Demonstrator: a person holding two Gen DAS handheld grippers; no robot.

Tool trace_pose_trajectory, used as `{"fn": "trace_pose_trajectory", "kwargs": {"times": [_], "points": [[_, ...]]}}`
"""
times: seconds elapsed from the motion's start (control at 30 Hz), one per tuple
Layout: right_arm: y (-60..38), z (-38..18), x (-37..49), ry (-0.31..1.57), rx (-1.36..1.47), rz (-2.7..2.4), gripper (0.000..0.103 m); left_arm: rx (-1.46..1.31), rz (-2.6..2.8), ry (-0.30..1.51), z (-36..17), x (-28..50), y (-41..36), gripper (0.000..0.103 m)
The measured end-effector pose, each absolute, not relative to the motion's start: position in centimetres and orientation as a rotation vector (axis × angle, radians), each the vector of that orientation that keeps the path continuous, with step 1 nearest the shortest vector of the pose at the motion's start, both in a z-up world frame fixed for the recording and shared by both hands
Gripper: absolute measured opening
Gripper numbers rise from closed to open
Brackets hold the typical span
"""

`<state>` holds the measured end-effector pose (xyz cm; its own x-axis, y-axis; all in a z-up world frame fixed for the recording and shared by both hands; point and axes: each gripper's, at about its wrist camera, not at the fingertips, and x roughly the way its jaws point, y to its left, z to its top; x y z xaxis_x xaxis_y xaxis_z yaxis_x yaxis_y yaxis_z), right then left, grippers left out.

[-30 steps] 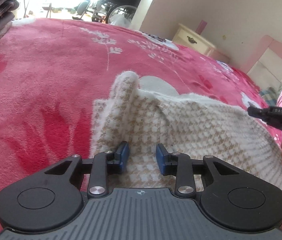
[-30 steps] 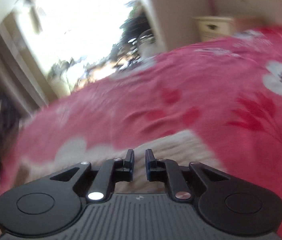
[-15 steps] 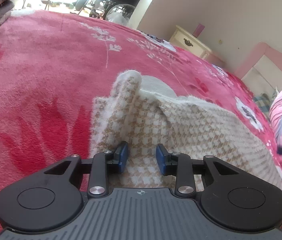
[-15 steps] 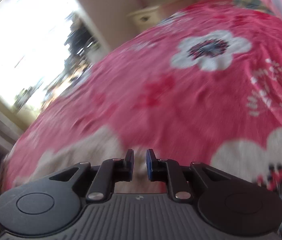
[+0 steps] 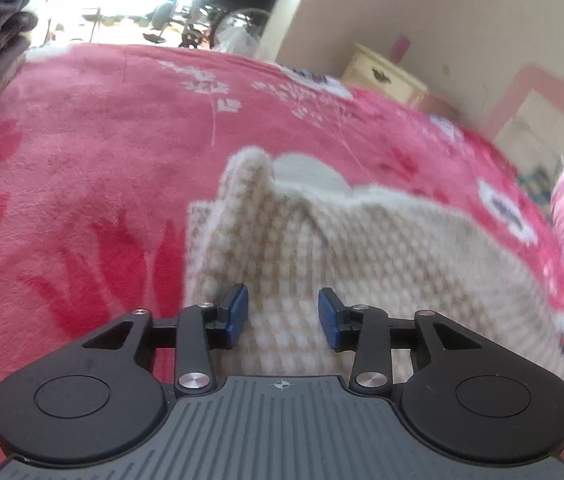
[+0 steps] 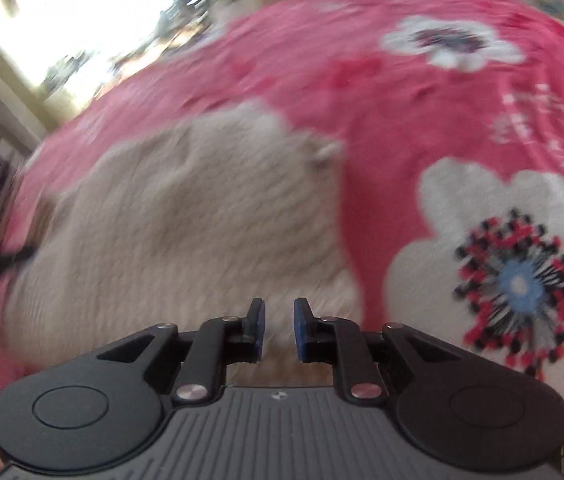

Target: Fold clothes

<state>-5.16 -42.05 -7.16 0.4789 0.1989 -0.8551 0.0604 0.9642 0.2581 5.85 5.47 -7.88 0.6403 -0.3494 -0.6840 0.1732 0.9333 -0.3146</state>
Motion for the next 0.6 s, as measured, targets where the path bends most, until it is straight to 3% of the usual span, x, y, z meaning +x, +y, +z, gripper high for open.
{"fn": "trace_pose_trajectory", "kwargs": {"times": [0.13, 0.27, 0.43, 0.6], "points": [[-41.4, -9.7, -4.6, 1.125, 0.219, 0.066, 0.016, -0.111, -0.302, 0.82, -8.0, 5.3, 4.5, 0.04], [-40.8, -7.5, -4.8, 1.128, 0.177, 0.025, 0.016, -0.095, -0.275, 0.808, -7.0, 5.4, 4.5, 0.04], [-40.5, -3.5, -2.9, 0.961, 0.152, 0.004, 0.017, -0.067, -0.274, 0.763, -6.2, 6.1, 3.8, 0.04], [-37.9, -3.9, 2.6, 0.829, 0.073, -0.003, 0.017, -0.091, -0.269, 0.732, -6.5, 7.7, 3.0, 0.04]]}}
